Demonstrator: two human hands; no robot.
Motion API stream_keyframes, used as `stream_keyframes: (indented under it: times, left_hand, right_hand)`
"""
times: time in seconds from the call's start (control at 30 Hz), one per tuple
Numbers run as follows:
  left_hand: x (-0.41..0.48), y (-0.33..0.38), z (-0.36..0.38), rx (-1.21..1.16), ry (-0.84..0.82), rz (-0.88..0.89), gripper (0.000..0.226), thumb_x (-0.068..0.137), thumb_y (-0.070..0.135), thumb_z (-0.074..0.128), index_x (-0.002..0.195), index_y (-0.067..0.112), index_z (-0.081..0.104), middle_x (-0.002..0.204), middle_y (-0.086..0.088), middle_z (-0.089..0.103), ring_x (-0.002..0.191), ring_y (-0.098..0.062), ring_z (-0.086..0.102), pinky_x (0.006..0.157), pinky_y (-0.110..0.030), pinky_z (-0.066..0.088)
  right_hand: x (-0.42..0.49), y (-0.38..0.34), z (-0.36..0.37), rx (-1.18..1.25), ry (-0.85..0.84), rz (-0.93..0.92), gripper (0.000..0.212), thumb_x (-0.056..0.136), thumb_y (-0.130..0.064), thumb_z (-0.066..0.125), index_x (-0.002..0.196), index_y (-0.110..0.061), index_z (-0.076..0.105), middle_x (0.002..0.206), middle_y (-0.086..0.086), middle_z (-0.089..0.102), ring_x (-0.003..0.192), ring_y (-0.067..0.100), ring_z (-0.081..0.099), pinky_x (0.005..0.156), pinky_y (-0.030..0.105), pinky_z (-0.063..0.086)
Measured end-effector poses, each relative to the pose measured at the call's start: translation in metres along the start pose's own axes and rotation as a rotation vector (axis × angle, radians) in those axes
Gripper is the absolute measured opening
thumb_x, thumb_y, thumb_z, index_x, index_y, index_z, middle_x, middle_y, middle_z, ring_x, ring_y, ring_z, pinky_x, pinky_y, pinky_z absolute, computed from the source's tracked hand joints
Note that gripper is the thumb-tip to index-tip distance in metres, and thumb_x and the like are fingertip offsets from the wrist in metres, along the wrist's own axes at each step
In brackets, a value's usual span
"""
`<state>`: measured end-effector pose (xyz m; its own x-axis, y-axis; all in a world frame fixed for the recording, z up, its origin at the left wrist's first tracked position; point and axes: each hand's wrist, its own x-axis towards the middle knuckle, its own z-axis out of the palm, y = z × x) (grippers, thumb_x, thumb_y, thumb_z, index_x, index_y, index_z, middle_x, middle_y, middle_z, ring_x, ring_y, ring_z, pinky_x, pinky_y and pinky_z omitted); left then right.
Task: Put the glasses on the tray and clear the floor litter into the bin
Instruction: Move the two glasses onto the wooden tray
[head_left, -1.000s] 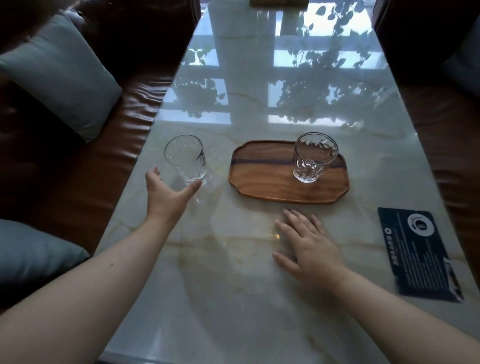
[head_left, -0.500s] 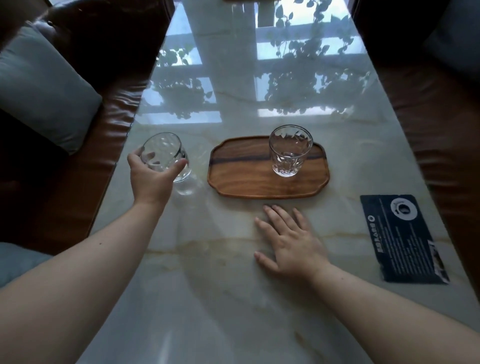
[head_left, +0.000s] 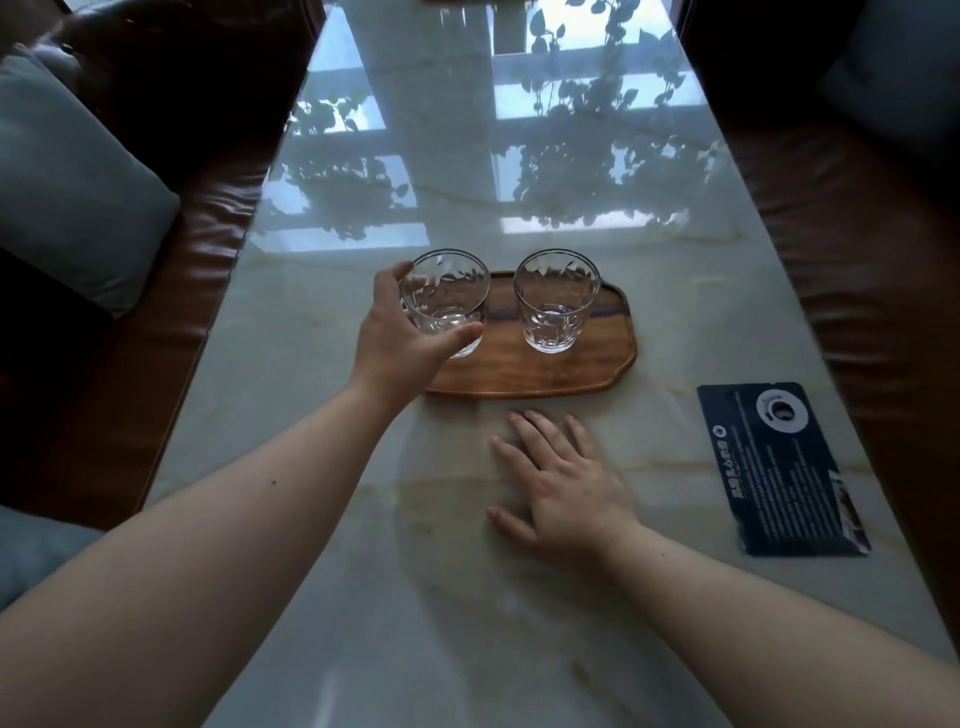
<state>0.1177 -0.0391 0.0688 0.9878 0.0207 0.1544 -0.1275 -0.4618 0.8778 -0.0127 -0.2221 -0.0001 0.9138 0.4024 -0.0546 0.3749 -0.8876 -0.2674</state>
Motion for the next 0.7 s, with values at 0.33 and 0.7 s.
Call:
stream_keyframes:
  times: [0.33, 0.7]
  left_hand:
    - [0.012, -0.019, 0.014, 0.005, 0.012, -0.028, 0.090, 0.056, 0.027, 0.089, 0.128, 0.017, 0.036, 0.114, 0.004, 0.053, 0.094, -0.012, 0.063, 0.085, -0.025, 0.051]
    - [-0.001, -0.017, 0.005, 0.141, -0.006, -0.085, 0.118, 0.055, 0.056, 0.081, 0.143, 0.021, 0.012, 0.149, -0.013, 0.022, 0.135, -0.027, 0.031, 0.110, -0.048, 0.033]
  right_hand:
    - [-0.001, 0.002, 0.002, -0.006, 0.033, -0.009, 0.076, 0.081, -0.069, 0.035, 0.141, -0.023, 0.038, 0.156, 0.010, 0.027, 0.145, 0.024, 0.020, 0.117, 0.053, 0.007]
    - [0.002, 0.004, 0.003, -0.015, 0.049, -0.022, 0.077, 0.080, -0.068, 0.036, 0.141, -0.021, 0.039, 0.155, 0.011, 0.029, 0.144, 0.025, 0.021, 0.116, 0.055, 0.007]
